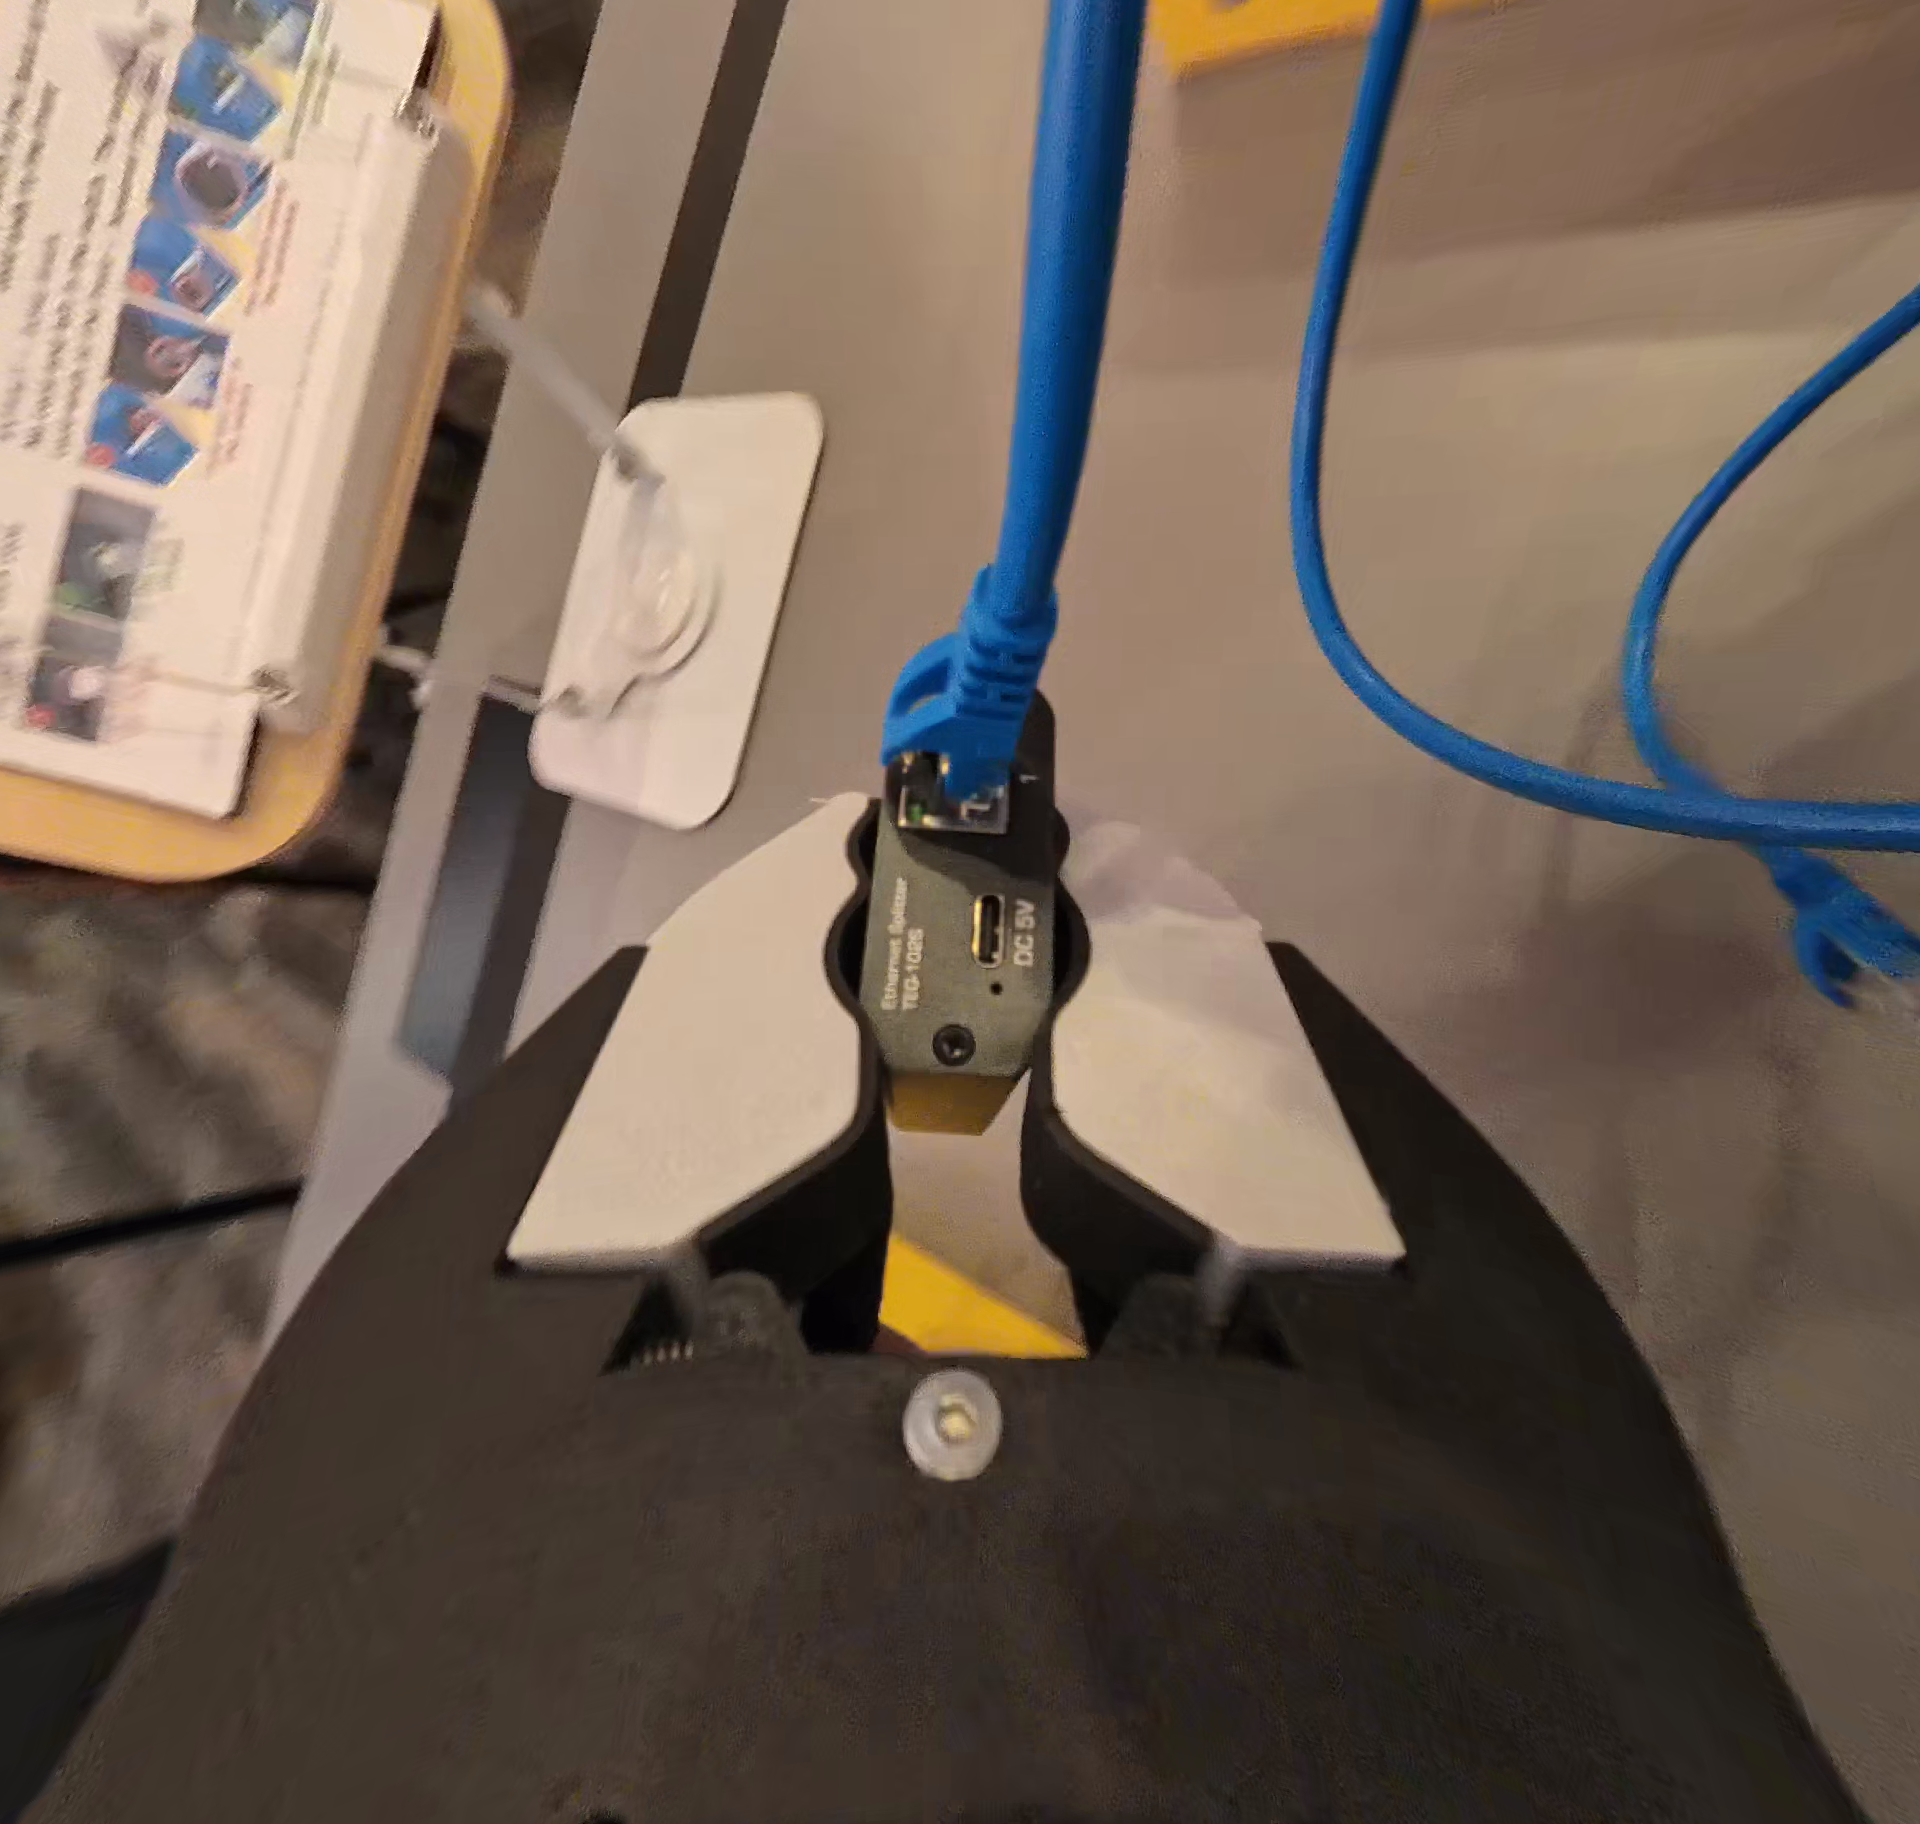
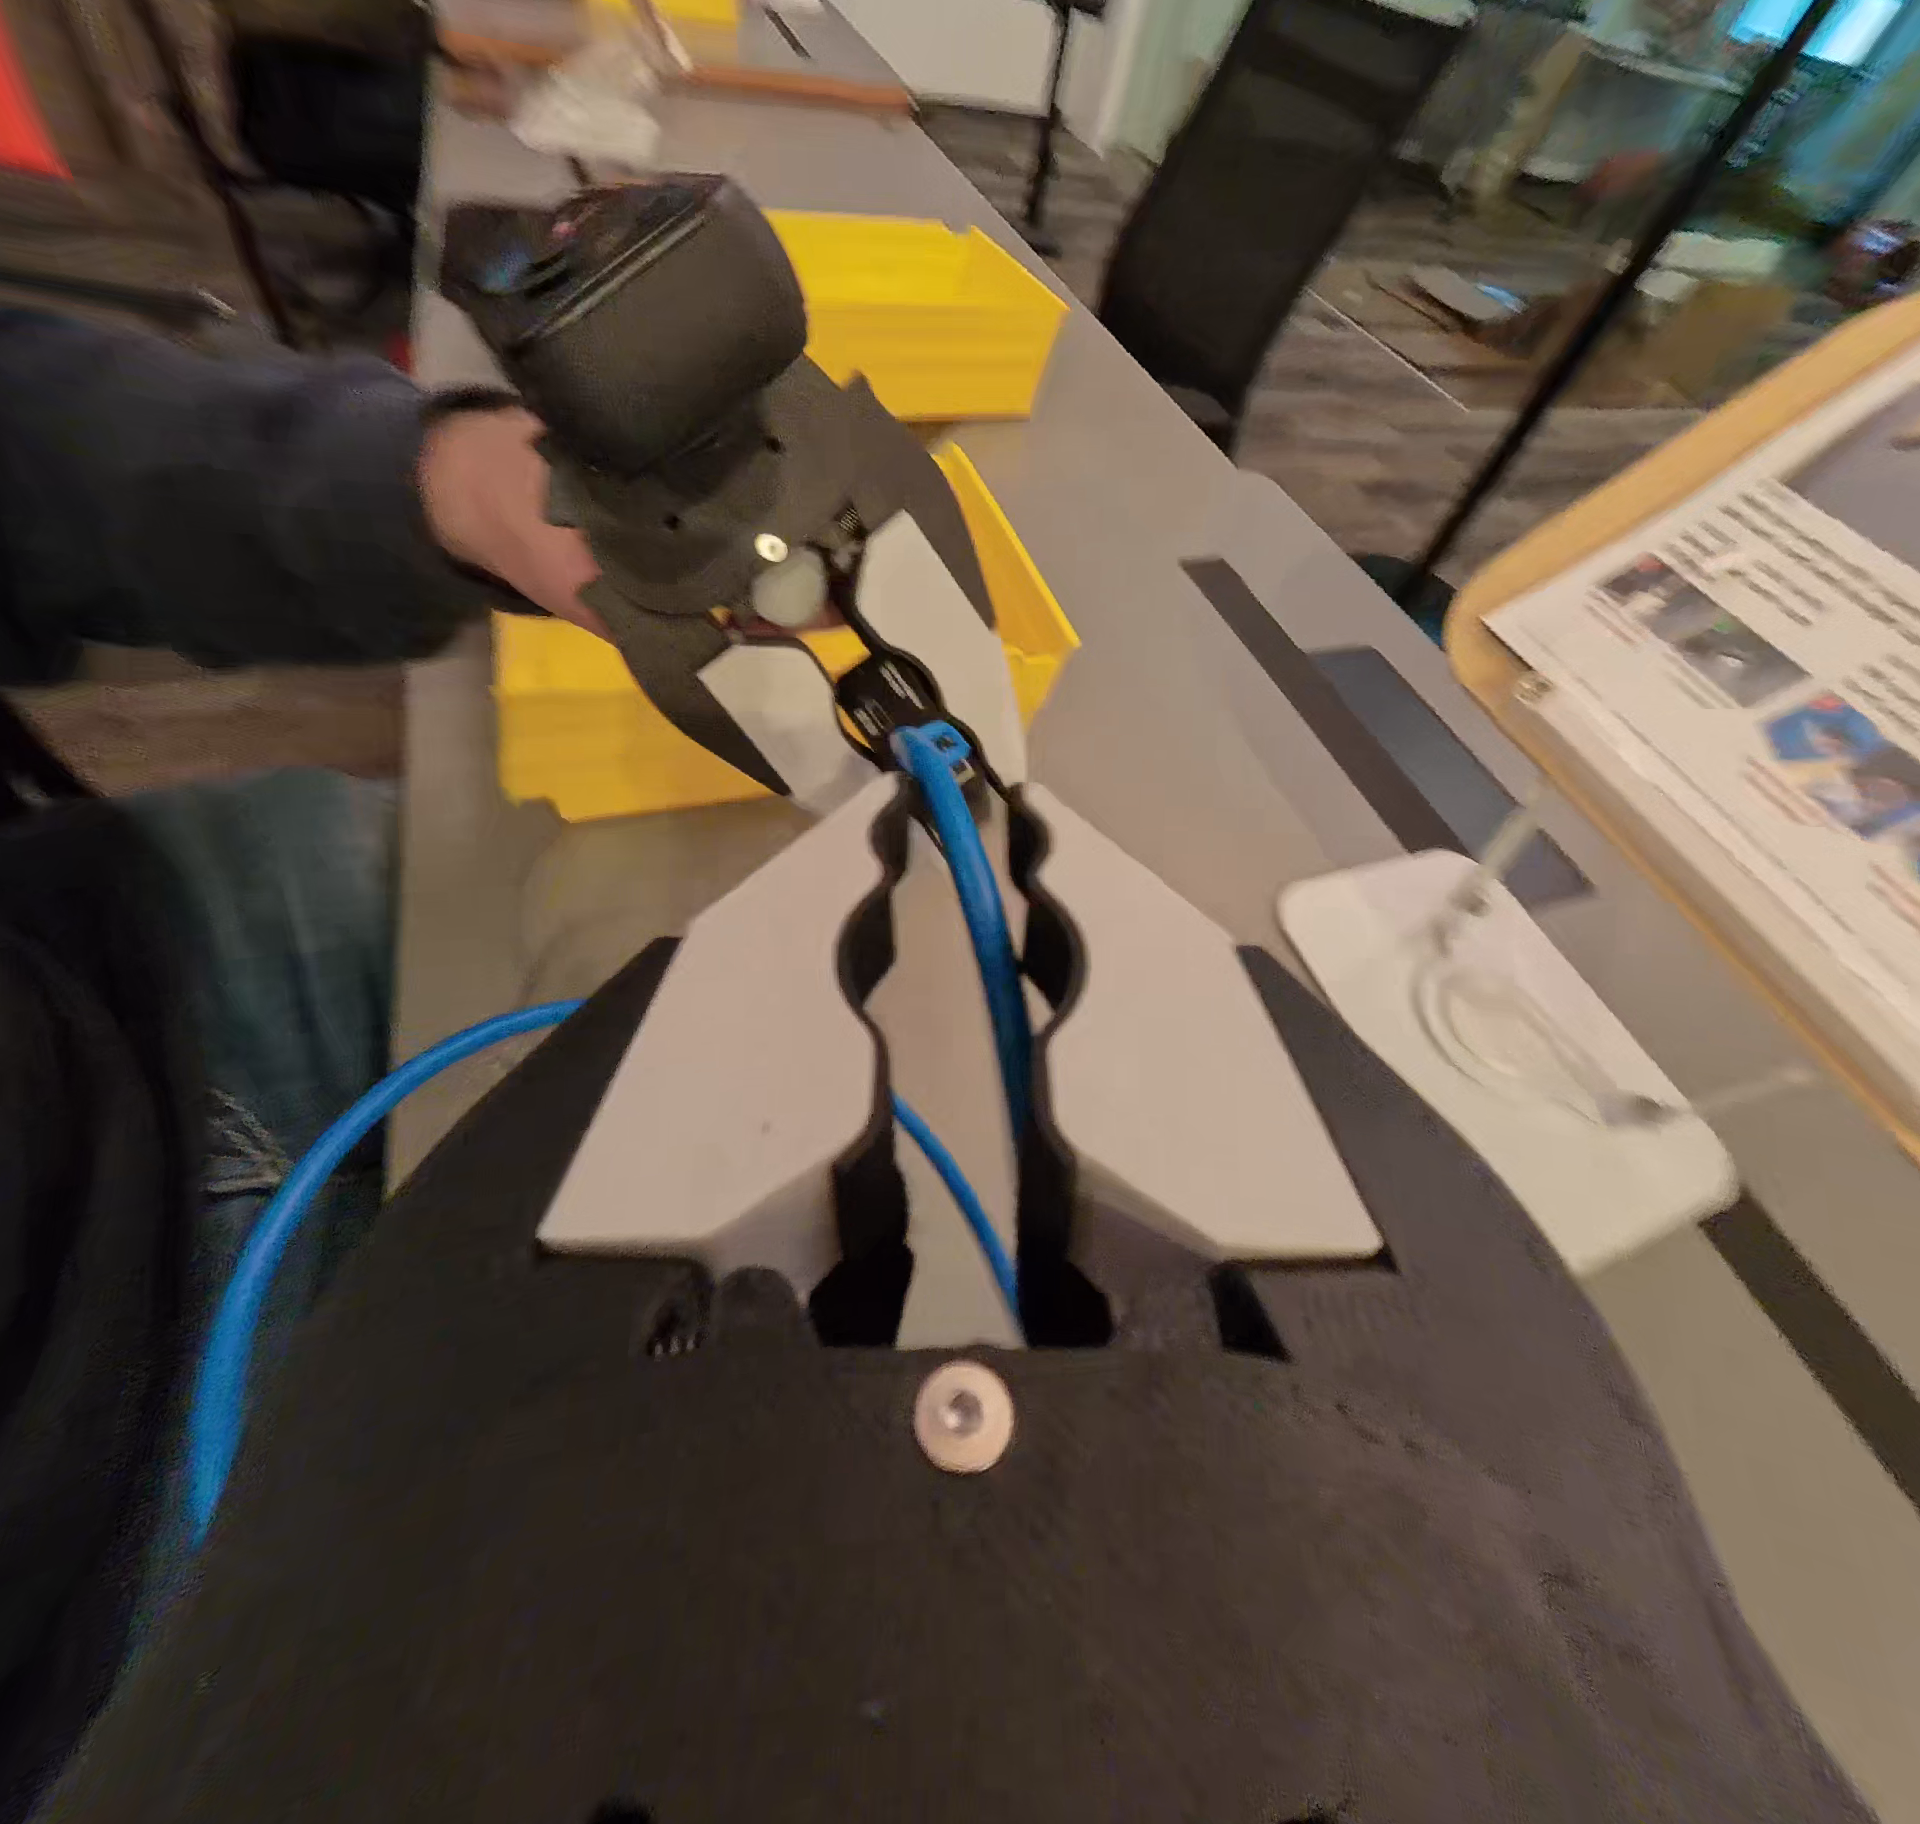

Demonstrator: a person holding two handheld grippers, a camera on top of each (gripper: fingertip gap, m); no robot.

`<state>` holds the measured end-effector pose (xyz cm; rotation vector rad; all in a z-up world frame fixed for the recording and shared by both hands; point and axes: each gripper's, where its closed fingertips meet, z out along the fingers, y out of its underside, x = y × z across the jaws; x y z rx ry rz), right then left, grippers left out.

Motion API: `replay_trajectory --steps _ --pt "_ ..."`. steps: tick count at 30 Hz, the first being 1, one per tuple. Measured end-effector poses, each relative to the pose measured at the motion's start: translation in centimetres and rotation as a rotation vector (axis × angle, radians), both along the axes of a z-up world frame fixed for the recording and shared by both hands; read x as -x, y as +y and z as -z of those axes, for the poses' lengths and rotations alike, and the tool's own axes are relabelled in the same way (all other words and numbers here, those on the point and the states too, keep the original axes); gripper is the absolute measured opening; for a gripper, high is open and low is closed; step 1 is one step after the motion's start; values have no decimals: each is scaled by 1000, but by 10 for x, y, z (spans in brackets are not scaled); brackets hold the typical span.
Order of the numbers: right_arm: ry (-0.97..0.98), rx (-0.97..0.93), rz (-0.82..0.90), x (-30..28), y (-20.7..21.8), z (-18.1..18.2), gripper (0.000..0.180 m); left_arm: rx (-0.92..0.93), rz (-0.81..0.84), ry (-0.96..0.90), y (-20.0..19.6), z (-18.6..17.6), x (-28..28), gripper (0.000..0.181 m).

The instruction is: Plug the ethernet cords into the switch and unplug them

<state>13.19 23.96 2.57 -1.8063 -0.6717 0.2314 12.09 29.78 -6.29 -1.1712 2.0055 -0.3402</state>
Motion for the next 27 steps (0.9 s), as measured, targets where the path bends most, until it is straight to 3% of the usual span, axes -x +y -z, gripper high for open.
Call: replay_trajectory --steps 1,4,12,18,20,27 --pt "-51 -8 31 -3 -1 -1 29 -64 -35 15 5 0 1 26" --pt "-65 -49 15 10 -13 -15 42 -159 -97 22 9 -2 1 25" --pt "-89 29 125 13 5 16 18 -342 -168 -19 11 -17 2 25" --pt "-223 74 164 8 12 33 18 -537 -204 -49 9 -32 3 26" --pt "-206 81 146 9 12 34 9 -579 -210 -51 8 -34 4 25" --pt "-114 55 83 7 9 32 6 -541 -149 -96 2 -38 0 26"
